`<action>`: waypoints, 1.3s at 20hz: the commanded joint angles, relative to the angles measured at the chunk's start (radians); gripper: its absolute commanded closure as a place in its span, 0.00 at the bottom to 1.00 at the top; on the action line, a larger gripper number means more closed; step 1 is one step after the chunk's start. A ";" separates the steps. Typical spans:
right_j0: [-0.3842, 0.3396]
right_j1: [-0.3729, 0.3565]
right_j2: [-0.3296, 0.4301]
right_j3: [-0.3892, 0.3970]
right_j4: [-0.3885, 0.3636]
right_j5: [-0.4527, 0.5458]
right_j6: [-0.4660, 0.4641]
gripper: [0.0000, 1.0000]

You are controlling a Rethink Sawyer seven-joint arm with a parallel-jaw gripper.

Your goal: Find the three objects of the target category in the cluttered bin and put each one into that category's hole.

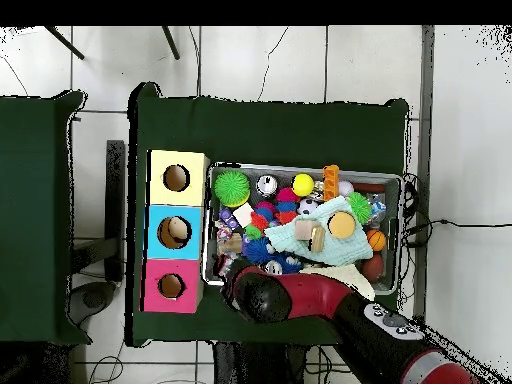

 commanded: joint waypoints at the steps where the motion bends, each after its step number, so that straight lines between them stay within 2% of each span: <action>1: -0.002 -0.088 0.024 0.007 0.061 0.085 0.087 0.00; 10: 0.006 -0.071 -0.003 0.003 0.058 0.051 0.086 0.00; 15: 0.024 -0.044 -0.022 -0.029 0.049 0.047 0.078 0.00; 26: 0.196 -0.088 -0.186 -0.059 0.086 0.134 0.112 0.00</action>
